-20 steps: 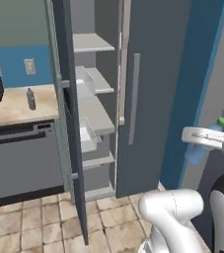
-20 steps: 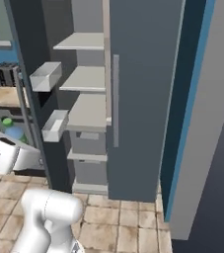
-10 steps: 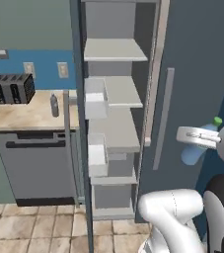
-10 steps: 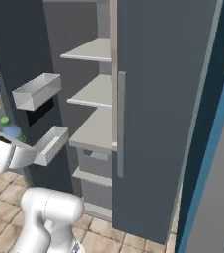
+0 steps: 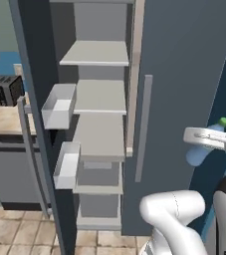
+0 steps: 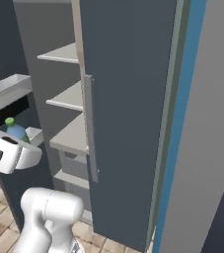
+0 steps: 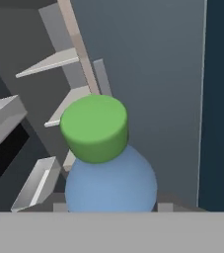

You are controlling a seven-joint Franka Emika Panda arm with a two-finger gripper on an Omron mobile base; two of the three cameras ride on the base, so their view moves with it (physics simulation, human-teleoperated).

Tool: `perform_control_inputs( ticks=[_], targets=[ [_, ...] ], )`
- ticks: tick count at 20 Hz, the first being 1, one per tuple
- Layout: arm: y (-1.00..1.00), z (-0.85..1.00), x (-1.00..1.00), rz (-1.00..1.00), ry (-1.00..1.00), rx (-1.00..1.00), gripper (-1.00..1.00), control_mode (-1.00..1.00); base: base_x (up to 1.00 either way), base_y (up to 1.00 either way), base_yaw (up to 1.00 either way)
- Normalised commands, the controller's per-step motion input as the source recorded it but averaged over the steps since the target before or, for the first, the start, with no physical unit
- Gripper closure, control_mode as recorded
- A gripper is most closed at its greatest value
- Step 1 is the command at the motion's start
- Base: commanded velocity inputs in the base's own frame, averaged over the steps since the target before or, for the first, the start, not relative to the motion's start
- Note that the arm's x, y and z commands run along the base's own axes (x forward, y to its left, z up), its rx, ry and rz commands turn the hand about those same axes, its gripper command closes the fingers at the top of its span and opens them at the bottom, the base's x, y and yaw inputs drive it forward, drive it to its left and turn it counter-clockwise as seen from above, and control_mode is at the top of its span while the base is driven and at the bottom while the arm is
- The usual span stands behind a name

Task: Take the bottled waters from the counter and place them in the freezer to freeze. Close the freezer door after placing the bottles.

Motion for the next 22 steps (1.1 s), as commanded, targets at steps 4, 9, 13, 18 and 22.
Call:
perform_control_inputs(
  ticks=[4, 9, 13, 18, 22],
  targets=[
    [0.00, 0.00, 0.00, 0.00, 0.00, 0.00, 1.00, 1.00, 0.31, 0.00, 0.06],
    [0.00, 0.00, 0.00, 0.00, 0.00, 0.00, 1.00, 1.00, 0.49, 0.01, 0.05],
    [0.00, 0.00, 0.00, 0.00, 0.00, 0.00, 1.00, 1.00, 0.68, 0.22, 0.06],
    [0.00, 0.00, 0.00, 0.00, 0.00, 0.00, 1.00, 1.00, 0.45, 0.31, 0.19],
    [0.00, 0.00, 0.00, 0.00, 0.00, 0.00, 1.00, 1.00, 0.36, 0.37, 0.21]
  ],
)
